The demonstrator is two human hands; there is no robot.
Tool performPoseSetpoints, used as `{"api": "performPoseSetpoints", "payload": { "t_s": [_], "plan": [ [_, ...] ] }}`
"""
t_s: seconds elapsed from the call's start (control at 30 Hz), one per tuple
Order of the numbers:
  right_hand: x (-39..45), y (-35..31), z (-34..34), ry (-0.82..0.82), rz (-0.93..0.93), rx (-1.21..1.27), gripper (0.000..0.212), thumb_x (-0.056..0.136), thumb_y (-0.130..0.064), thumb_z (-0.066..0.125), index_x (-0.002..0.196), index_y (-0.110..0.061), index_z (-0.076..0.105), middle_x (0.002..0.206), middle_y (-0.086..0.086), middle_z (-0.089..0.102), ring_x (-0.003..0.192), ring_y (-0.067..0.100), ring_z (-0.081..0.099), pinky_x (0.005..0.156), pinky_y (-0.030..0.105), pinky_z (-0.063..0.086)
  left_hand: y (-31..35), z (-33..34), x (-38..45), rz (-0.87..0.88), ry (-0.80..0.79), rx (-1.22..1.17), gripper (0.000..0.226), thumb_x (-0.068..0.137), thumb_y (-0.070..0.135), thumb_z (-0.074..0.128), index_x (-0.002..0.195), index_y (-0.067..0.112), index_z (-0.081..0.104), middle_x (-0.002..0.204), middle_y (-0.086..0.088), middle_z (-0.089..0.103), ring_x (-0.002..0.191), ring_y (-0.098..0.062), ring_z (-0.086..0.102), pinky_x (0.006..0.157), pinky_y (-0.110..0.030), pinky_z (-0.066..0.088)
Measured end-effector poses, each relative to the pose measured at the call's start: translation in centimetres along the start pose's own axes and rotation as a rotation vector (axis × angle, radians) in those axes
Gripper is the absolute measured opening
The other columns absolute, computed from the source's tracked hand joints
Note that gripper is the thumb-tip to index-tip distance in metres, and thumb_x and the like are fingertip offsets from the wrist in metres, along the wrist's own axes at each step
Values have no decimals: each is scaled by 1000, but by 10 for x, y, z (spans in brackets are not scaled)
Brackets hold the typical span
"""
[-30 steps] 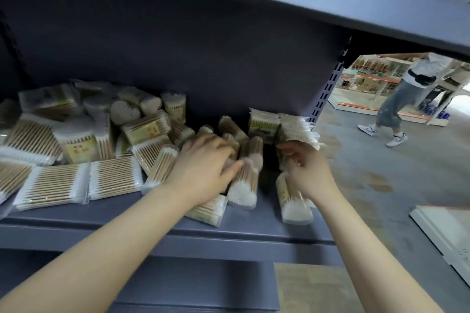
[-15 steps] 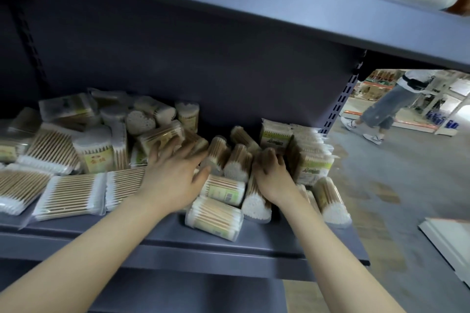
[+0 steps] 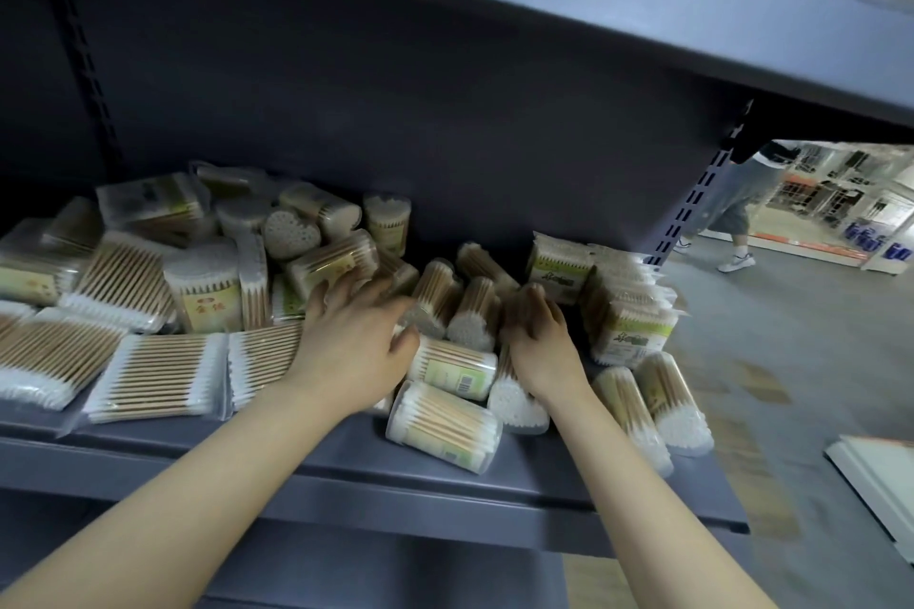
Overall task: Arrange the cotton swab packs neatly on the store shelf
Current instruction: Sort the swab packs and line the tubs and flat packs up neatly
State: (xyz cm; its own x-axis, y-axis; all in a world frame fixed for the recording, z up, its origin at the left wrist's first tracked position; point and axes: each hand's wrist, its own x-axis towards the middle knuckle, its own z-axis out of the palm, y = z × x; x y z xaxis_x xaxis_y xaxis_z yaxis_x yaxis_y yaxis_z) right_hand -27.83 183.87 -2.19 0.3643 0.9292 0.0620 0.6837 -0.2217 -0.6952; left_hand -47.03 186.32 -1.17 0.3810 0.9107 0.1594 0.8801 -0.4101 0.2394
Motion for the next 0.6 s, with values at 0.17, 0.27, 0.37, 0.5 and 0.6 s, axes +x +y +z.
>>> {"api": "performPoseSetpoints", "payload": {
  "t_s": [0.17,0.27,0.37,0.5,0.6],
  "plan": [
    [2,0,2,3,-41,42,53,97,-20,39,147,-18,21,155,3,15,139,22,25,101,22,25,1,0,1,-32,-19,-13,60,81,49,20,137,37,39,151,6,26,137,-27,18,113,-43,10],
    [3,0,3,-5,-67,51,53,96,-18,40,146,-20,24,155,-1,17,140,18,24,95,16,22,1,0,3,-40,-35,-18,51,89,48,25,137,36,39,152,5,24,138,-30,16,113,-47,6],
    [5,2,4,-4,-84,74,53,93,-15,41,144,-22,30,154,-3,22,138,19,28,96,18,25,1,-1,3,-50,-53,-36,63,78,50,20,136,36,39,152,5,25,137,-34,19,113,-46,11],
    [6,1,6,-18,-75,78,55,92,-13,40,145,-24,27,155,-5,17,138,18,28,92,18,25,0,-1,4,-47,-57,-39,64,77,50,21,137,36,38,151,4,25,136,-33,22,113,-45,14],
    [5,0,6,-27,-70,92,56,93,-13,40,146,-25,25,156,-6,14,139,17,26,92,17,23,0,-2,5,-52,-54,-53,69,73,49,18,137,35,39,150,4,27,135,-31,22,112,-43,15]
  ]
}}
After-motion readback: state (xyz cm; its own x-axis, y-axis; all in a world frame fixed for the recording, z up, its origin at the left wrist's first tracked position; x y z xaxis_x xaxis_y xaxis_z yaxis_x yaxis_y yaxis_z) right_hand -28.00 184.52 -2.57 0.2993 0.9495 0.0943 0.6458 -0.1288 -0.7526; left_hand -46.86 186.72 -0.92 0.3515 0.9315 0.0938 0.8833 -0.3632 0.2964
